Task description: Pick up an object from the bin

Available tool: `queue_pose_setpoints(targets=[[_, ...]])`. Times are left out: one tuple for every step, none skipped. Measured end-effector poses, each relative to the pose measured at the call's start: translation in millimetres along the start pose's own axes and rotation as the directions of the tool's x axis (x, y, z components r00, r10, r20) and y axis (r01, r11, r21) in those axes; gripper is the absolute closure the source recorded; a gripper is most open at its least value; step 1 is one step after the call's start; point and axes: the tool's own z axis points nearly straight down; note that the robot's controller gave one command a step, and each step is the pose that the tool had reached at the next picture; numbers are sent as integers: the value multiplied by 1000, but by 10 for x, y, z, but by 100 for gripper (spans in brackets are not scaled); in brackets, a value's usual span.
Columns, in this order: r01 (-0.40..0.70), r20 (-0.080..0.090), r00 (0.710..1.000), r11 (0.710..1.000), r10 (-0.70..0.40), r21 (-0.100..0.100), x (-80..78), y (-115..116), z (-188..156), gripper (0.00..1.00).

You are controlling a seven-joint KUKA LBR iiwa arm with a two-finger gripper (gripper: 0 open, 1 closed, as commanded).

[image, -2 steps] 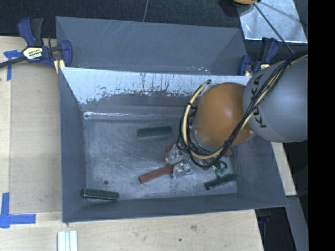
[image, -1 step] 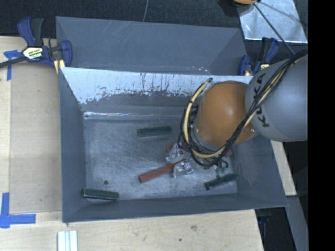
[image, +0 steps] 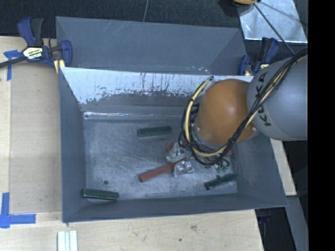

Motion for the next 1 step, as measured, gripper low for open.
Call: queue_pose_setpoints(targets=[[0,-4,1000,1000,0,-1,6,3,-84,100]])
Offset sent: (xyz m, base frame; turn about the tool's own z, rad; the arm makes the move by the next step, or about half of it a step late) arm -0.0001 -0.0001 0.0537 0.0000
